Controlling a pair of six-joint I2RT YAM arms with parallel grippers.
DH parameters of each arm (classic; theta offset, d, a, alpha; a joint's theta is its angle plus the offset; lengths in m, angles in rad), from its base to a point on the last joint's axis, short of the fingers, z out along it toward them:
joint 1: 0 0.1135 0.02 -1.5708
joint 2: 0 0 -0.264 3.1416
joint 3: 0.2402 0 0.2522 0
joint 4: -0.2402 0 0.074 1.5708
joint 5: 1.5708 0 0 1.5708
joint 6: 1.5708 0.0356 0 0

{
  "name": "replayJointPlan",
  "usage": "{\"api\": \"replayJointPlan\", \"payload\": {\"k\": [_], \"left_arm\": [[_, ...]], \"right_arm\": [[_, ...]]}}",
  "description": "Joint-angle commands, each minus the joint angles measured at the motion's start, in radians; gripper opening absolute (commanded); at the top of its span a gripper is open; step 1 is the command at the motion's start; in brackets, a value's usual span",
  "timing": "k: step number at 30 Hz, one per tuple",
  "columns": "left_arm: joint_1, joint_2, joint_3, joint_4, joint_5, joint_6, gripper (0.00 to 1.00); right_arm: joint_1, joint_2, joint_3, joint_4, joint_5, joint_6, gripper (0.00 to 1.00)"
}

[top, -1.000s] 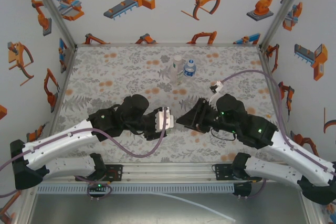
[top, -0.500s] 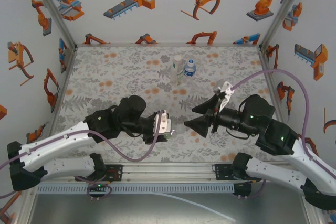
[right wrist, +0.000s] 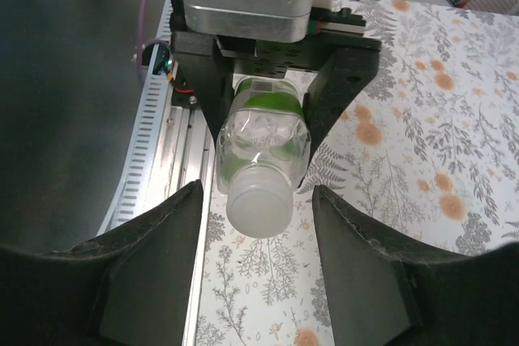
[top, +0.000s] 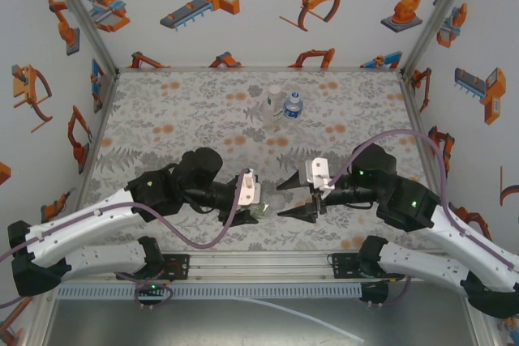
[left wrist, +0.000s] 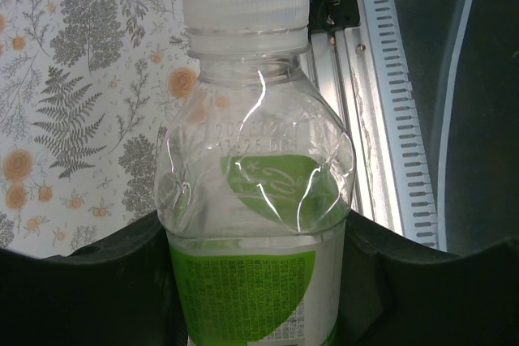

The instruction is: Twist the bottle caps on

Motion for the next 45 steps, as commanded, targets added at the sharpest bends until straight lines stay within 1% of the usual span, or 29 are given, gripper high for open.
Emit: {"api": "replayJointPlan", "payload": {"k": [1, 7, 12, 15, 16, 18, 19, 20, 22, 23, 26, 28, 30, 32, 33, 36, 40, 41, 43, 45], "left_arm": [[-0.004, -0.021, -0.003, 0.000, 0.030, -0.027, 0.00], [-0.003, -0.024, -0.002, 0.007, 0.030, -0.025, 0.00], [-0.002, -0.025, 0.002, 0.009, 0.036, -0.028, 0.00], [-0.003, -0.024, 0.001, 0.009, 0.031, -0.030, 0.00], [-0.004, -0.020, 0.001, 0.009, 0.026, -0.030, 0.00], [-0.003, -0.014, 0.001, 0.012, 0.014, -0.028, 0.00], [-0.004, -0.010, 0.002, 0.012, 0.011, -0.026, 0.00], [-0.004, -0.008, 0.002, 0.013, 0.007, -0.024, 0.00], [-0.004, 0.000, 0.002, 0.018, -0.007, -0.023, 0.00], [-0.003, 0.006, 0.002, 0.024, -0.016, -0.023, 0.00], [-0.003, 0.018, 0.001, 0.040, -0.046, -0.022, 0.00], [-0.003, 0.027, 0.000, 0.049, -0.066, -0.021, 0.00], [-0.003, 0.039, 0.001, 0.056, -0.090, -0.020, 0.00], [-0.004, 0.051, 0.002, 0.063, -0.114, -0.018, 0.00], [-0.004, 0.057, 0.005, 0.064, -0.122, -0.017, 0.00], [-0.003, 0.066, 0.011, 0.064, -0.148, -0.013, 0.00], [-0.004, 0.073, 0.016, 0.064, -0.182, -0.016, 0.00], [-0.004, 0.072, 0.015, 0.063, -0.194, -0.018, 0.05], [-0.004, 0.068, 0.013, 0.063, -0.219, -0.025, 0.11], [-0.004, 0.062, 0.010, 0.063, -0.238, -0.030, 0.13]], "right_arm": [[0.001, -0.002, -0.018, 0.047, -0.045, -0.039, 0.53], [0.002, -0.010, -0.035, 0.047, 0.005, -0.041, 0.49], [0.001, -0.010, -0.032, 0.051, 0.034, -0.033, 0.34], [0.002, -0.022, -0.041, 0.077, 0.050, 0.027, 0.25], [0.002, -0.026, -0.047, 0.092, 0.058, 0.066, 0.20], [0.001, -0.030, -0.067, 0.140, 0.110, 0.198, 0.10], [0.002, -0.030, -0.081, 0.172, 0.165, 0.312, 0.03], [0.002, -0.029, -0.092, 0.196, 0.228, 0.440, 0.00], [0.001, -0.026, -0.109, 0.215, 0.321, 0.667, 0.00], [0.002, -0.019, -0.112, 0.210, 0.364, 0.790, 0.00], [0.002, -0.006, -0.112, 0.168, 0.470, 1.096, 0.00], [0.002, 0.007, -0.105, 0.112, 0.544, 1.277, 0.00], [0.002, 0.018, -0.101, 0.079, 0.575, 1.425, 0.00], [0.002, 0.038, -0.086, 0.005, 0.599, 1.554, 0.00], [0.002, 0.045, -0.082, -0.018, 0.599, 1.599, 0.00], [0.002, 0.055, -0.094, 0.010, 0.575, 1.667, 0.00], [0.002, 0.077, -0.065, -0.019, 0.551, 1.656, 0.00], [0.001, 0.081, -0.059, -0.023, 0.548, 1.651, 0.00], [0.002, 0.086, -0.051, -0.030, 0.550, 1.638, 0.00], [0.001, 0.093, -0.046, -0.042, 0.555, 1.624, 0.00]]}}
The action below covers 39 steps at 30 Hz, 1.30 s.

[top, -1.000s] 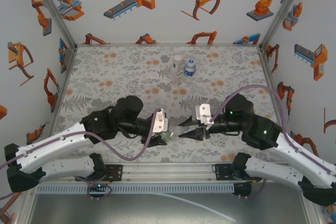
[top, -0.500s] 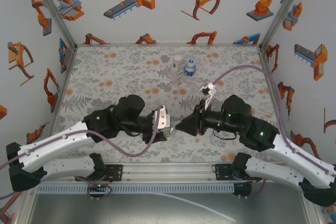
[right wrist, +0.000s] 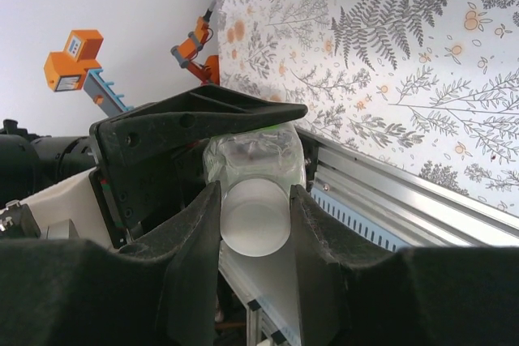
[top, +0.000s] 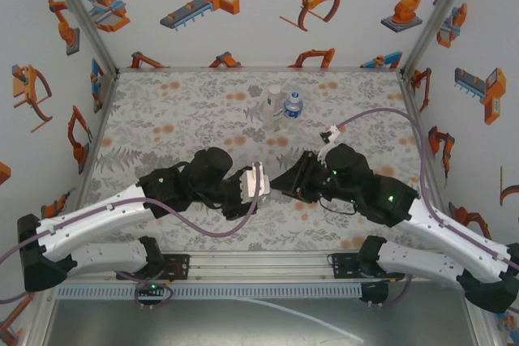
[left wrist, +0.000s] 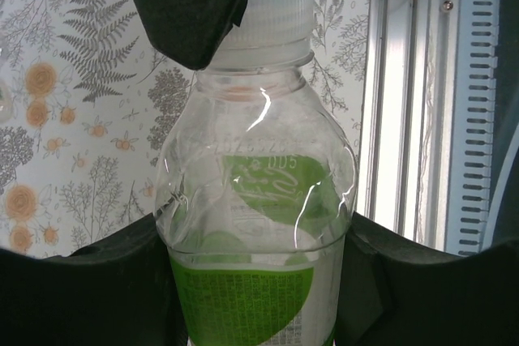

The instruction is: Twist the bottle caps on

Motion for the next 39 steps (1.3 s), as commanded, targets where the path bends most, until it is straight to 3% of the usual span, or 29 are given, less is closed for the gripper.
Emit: {"api": "replayJointPlan", "payload": {"k": [1, 3, 5, 6, 8, 10, 14, 23, 28, 39], "left_arm": [[-0.011, -0.007, 0.009, 0.092, -0.042, 0.002, 0.17], [-0.011, -0.014, 0.006, 0.088, -0.061, -0.006, 0.37], [-0.011, -0.025, 0.001, 0.080, -0.081, -0.016, 0.76], [-0.011, -0.033, -0.001, 0.074, -0.088, -0.021, 0.84], [-0.011, -0.052, -0.009, 0.066, -0.117, -0.032, 0.88], [-0.009, -0.075, -0.023, 0.068, -0.164, -0.051, 1.00], [0.011, -0.123, -0.052, 0.070, -0.217, -0.074, 0.97], [0.102, -0.217, -0.098, 0.026, -0.189, -0.114, 0.97], [0.114, -0.261, -0.125, 0.008, -0.194, -0.122, 0.97], [0.119, -0.343, -0.166, -0.045, -0.210, -0.154, 0.97]], "right_arm": [[0.004, 0.018, 0.036, 0.009, 0.004, 0.048, 0.00], [0.004, 0.022, 0.045, -0.001, 0.022, 0.027, 0.00], [0.003, 0.027, 0.053, -0.005, 0.044, -0.003, 0.00], [0.001, 0.035, 0.060, -0.009, 0.056, -0.020, 0.00], [-0.003, 0.053, 0.077, -0.020, 0.065, -0.038, 0.00], [-0.010, 0.084, 0.112, -0.048, 0.066, -0.090, 0.00], [-0.031, 0.136, 0.159, -0.104, 0.083, -0.170, 0.00], [-0.180, 0.347, 0.373, -0.312, 0.102, -0.480, 0.00], [-0.264, 0.515, 0.527, -0.378, 0.122, -0.673, 0.00], [-0.281, 1.003, 1.030, -0.506, 0.162, -0.927, 0.00]]}}
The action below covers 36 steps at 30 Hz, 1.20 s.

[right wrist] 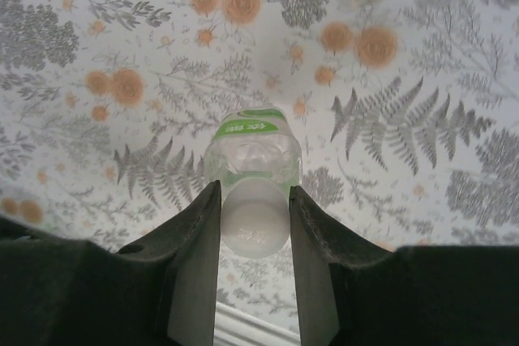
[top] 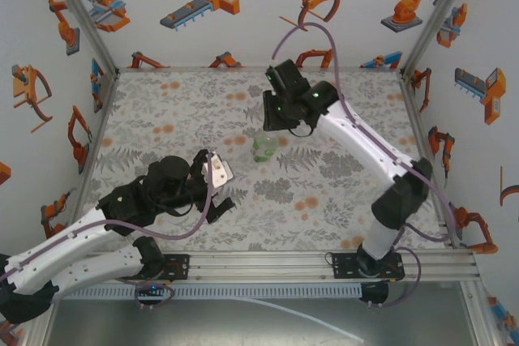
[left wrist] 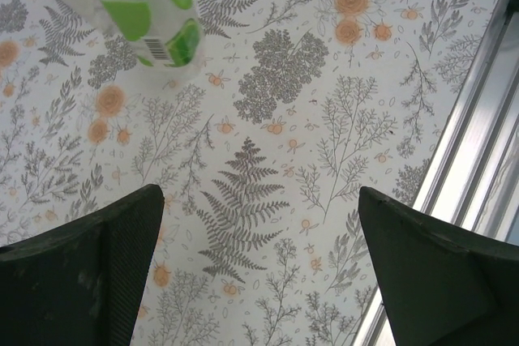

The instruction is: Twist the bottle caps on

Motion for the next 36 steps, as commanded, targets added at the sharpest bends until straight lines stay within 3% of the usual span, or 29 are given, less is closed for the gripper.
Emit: {"api": "replayJointPlan", "payload": {"k": [1, 10, 16, 26, 36], "left_arm": [[0.007, -0.030, -0.014, -0.046, -0.014, -0.034, 0.97], [0.010, -0.096, -0.061, -0.058, -0.045, -0.063, 0.97], [0.010, -0.118, -0.090, -0.051, -0.049, -0.099, 0.97], [0.010, -0.145, -0.116, -0.039, -0.062, -0.116, 0.97], [0.010, -0.135, -0.119, -0.035, -0.054, -0.130, 0.97]], "right_arm": [[-0.006, 0.116, 0.151, -0.083, 0.045, -0.115, 0.00], [-0.014, 0.419, 0.513, -0.143, 0.078, -0.185, 0.00], [-0.022, 0.535, 0.651, -0.154, 0.095, -0.197, 0.00], [-0.022, 0.555, 0.621, -0.084, 0.125, -0.224, 0.00], [-0.022, 0.565, 0.571, -0.028, 0.114, -0.242, 0.07]]}}
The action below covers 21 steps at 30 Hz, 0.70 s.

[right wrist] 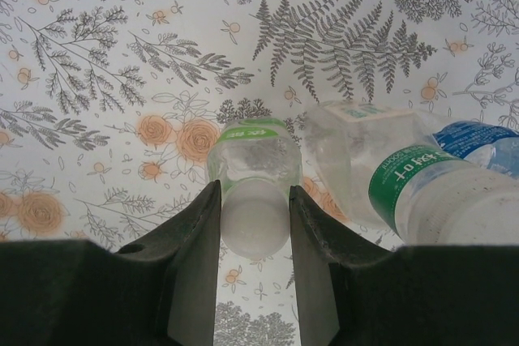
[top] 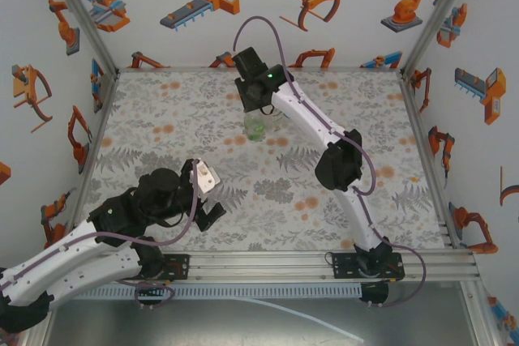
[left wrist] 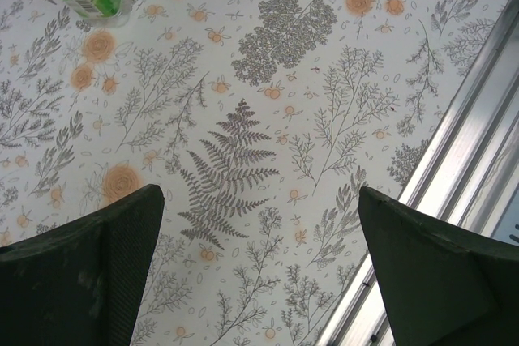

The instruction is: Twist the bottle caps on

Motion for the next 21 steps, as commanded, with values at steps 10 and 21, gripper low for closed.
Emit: {"api": "replayJointPlan", "payload": {"k": [10, 21], "left_arm": [[0.006, -0.006, -0.016, 0.008, -0.023, -0.045, 0.97], [0.037, 0.078, -0.042, 0.088, -0.211, -0.059, 0.97]], "right_arm": [[-0.005, -0.058, 0.012, 0.016, 0.019, -0.035, 0.52], [-0.011, -0.309, -0.140, -0.003, 0.056, -0.042, 0.55]]}}
